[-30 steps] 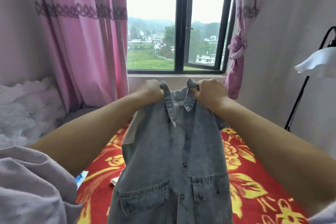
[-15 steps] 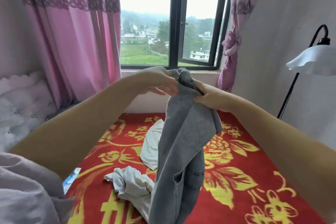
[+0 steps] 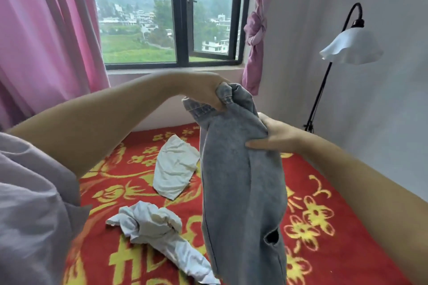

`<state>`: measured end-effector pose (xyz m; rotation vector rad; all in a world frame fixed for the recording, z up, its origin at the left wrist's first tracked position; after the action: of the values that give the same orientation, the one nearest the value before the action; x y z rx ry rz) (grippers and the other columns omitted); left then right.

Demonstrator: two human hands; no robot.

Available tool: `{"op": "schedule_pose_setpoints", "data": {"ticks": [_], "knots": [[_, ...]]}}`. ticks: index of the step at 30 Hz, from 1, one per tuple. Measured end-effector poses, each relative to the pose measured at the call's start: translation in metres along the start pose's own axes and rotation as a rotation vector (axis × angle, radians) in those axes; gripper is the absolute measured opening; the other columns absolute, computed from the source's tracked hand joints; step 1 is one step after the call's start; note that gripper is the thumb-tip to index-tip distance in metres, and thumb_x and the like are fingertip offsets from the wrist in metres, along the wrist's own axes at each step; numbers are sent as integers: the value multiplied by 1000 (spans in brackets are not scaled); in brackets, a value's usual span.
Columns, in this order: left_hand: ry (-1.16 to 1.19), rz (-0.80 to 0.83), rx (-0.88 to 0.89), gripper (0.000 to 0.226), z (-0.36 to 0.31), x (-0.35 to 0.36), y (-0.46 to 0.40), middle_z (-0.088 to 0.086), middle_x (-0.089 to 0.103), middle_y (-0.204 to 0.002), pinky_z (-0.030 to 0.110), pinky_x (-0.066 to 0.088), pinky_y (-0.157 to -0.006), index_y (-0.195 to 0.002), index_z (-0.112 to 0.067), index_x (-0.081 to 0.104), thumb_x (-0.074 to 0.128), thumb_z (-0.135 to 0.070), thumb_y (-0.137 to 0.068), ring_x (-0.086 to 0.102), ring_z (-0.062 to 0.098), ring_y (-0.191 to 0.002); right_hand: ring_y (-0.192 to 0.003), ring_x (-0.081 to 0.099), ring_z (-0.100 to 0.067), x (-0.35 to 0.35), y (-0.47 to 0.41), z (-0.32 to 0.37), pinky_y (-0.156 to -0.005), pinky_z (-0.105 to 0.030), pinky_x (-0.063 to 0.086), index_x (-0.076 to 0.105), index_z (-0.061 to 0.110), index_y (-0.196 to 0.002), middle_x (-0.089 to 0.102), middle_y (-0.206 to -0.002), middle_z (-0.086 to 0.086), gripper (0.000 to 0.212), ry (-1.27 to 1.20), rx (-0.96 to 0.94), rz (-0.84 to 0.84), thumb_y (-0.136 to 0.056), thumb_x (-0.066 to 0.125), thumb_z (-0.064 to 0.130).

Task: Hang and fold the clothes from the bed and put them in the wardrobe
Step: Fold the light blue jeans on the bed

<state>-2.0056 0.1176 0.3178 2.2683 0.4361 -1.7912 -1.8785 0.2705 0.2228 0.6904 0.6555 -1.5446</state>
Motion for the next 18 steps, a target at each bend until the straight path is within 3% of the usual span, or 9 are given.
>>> {"op": "schedule_pose_setpoints", "data": {"ticks": [3,5,9,12,15,18], "knots": [[-66,108,2,27,-3,11,-25,-11,65,-93,14,45,-66,-105,-22,63,74,-25,-81,60,7,-79,-96,62,-13,-4,17,-46,-81,-26,49,65,22,-101,68,-100,5,22,105,144,38,-81,73,20],[-72,156,13,24,-5,21,-49,-14,64,-89,12,42,-63,-102,-22,63,74,-24,-81,59,5,-77,-83,65,-12,-20,24,-69,-68,-19,49,67,22,-83,69,-84,8,7,103,193,53,-81,74,21],[-140,148,37,25,-18,34,-112,-10,64,-90,22,42,-71,-105,-18,63,72,-22,-81,57,11,-77,-70,62,-2,-50,17,-115,-55,-13,43,64,30,-69,66,-73,17,16,126,267,12,-75,78,34],[-225,157,31,28,-22,48,-162,-1,66,-99,27,42,-79,-112,-16,63,67,-16,-84,57,18,-86,-84,60,-16,-67,-11,-158,-65,-26,43,64,31,-84,66,-89,7,21,338,296,-54,-78,69,50],[-345,-7,7,28,-20,49,-208,9,67,-100,36,48,-76,-109,-11,62,55,-4,-83,59,29,-88,-98,61,-30,-99,-42,-190,-67,-32,38,65,28,-105,68,-106,-4,33,540,298,-277,-86,53,52],[-392,-345,33,29,-21,30,-226,11,66,-97,35,48,-65,-108,-15,61,59,-5,-81,61,31,-85,-96,61,-35,-143,-65,-193,-66,-32,36,64,21,-103,67,-105,-10,27,595,167,-489,-92,47,39]]}}
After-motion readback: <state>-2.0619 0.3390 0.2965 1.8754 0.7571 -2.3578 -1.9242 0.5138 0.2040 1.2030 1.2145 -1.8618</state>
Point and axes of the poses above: each hand's wrist, its own y-axis away from the middle knuckle, its own x-axis out of the palm, z = x × y, the point moved 3 cm from there along -y, towards the middle knuckle
